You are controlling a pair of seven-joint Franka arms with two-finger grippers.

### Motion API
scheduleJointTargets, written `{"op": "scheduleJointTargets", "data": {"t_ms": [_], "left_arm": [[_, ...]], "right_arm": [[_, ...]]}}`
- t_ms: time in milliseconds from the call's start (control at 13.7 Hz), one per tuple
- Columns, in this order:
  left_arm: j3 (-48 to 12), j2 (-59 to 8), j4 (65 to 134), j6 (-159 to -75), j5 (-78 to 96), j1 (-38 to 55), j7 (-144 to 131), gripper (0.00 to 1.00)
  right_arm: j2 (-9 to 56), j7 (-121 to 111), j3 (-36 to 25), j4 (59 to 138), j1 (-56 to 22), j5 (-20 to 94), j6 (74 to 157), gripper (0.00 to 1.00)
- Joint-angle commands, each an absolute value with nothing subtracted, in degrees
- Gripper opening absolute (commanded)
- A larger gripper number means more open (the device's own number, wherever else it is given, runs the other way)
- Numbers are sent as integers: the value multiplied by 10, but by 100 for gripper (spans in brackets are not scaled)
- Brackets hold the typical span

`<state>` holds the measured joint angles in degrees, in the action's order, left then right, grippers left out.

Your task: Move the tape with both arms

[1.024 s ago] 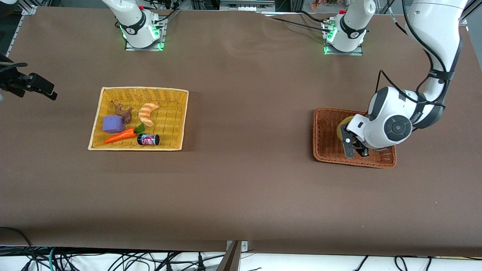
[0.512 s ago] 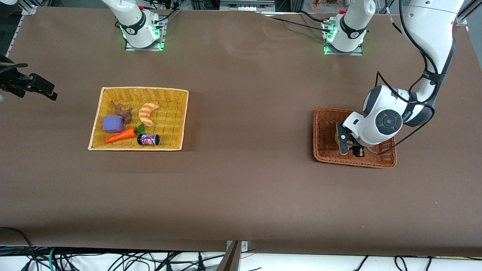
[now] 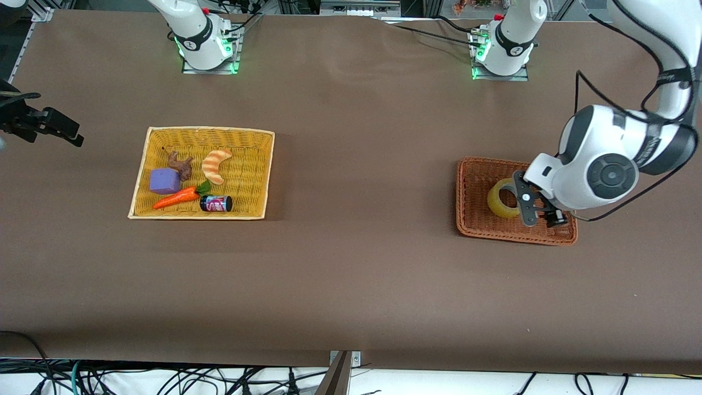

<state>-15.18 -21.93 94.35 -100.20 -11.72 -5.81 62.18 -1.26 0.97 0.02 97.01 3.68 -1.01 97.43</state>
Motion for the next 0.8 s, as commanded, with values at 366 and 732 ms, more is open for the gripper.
{"op": "scheduleJointTargets", "data": {"t_ms": [366, 732], "left_arm": [[-149, -185, 822, -878, -69, -62, 305, 100], [-102, -109, 873, -946, -11, -71, 237, 100]], "right_arm": [[-7, 4, -3, 955, 35, -2, 966, 100], [-7, 4, -3, 956, 35, -2, 966, 100]]}}
